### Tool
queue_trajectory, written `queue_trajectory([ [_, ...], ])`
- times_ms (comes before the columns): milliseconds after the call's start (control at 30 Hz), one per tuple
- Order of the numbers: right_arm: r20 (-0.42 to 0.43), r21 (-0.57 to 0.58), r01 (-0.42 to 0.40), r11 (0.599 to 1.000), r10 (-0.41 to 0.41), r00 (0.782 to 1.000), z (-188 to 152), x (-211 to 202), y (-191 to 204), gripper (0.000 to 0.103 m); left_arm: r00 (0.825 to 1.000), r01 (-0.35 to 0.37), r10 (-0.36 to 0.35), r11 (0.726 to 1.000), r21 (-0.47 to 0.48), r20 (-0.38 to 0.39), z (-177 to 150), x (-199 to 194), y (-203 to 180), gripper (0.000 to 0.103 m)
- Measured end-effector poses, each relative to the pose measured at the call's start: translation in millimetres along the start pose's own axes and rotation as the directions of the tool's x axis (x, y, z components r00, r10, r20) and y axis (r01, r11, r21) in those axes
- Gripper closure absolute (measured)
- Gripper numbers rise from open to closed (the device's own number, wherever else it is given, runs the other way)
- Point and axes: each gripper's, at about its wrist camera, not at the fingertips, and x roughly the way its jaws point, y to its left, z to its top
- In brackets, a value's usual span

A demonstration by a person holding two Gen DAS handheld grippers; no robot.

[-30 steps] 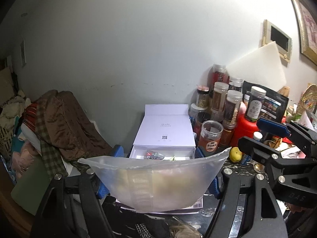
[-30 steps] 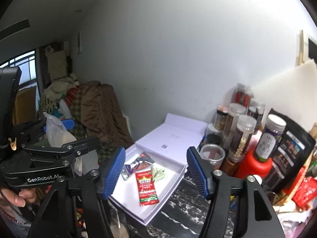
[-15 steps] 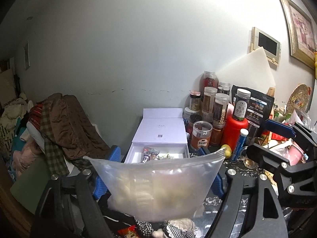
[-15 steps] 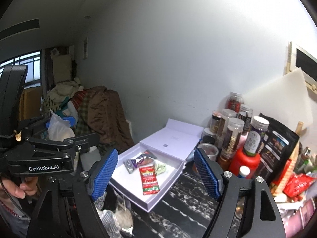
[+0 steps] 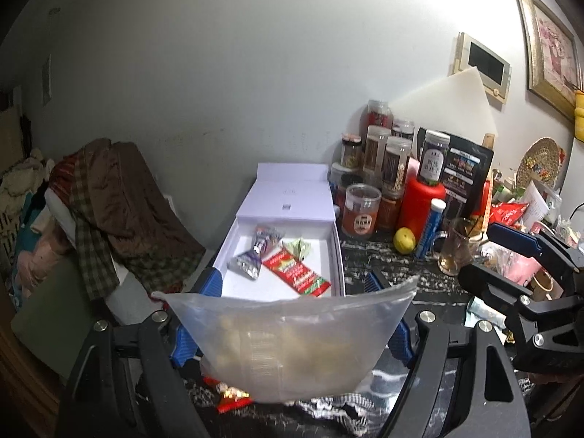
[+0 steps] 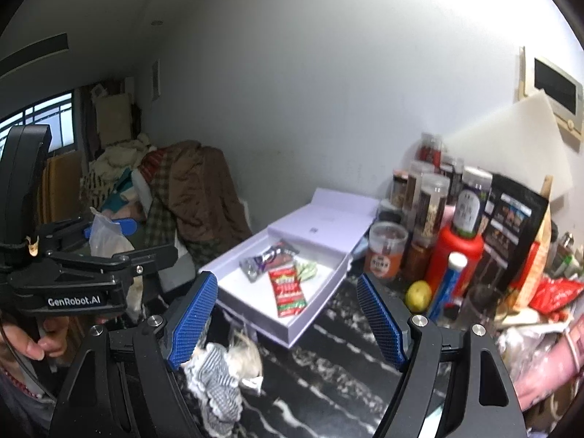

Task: Organize soft objects
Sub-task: 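Move right tool to the gingham lace plush and grasp it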

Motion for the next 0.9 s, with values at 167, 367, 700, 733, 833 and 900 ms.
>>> queue_trajectory([
  [167,-0.059,0.018,-0.021,1.000,0.022,0.998,-18.4,9.7,2.6,0.023,0.999,0.002,-0.003,1.000,-0.022,-0.040,-17.1,2.7,7.7,0.022],
  [367,-0.131,0.040,-0.062,0.997,0.067,0.989,-43.3,27.8,9.4,0.023,0.995,0.011,-0.017,0.998,-0.064,-0.093,-41.8,8.4,19.1,0.022],
  [700,-0.235,0.095,-0.143,0.985,0.162,0.958,-88.8,54.0,29.4,0.023,0.977,0.004,-0.033,0.990,-0.140,-0.209,-91.1,21.4,39.6,0.022],
  [733,-0.248,0.098,-0.151,0.984,0.171,0.954,-92.4,57.0,31.5,0.023,0.975,0.001,-0.033,0.989,-0.145,-0.218,-95.4,22.2,42.0,0.022],
  [833,-0.290,0.095,-0.179,0.979,0.200,0.936,-102.0,66.6,39.8,0.023,0.969,-0.017,-0.019,0.990,-0.143,-0.248,-108.2,24.7,47.9,0.022],
  [900,-0.305,0.085,-0.188,0.978,0.205,0.930,-106.5,72.6,45.6,0.023,0.965,-0.030,-0.009,0.989,-0.147,-0.261,-115.1,25.7,52.2,0.022],
])
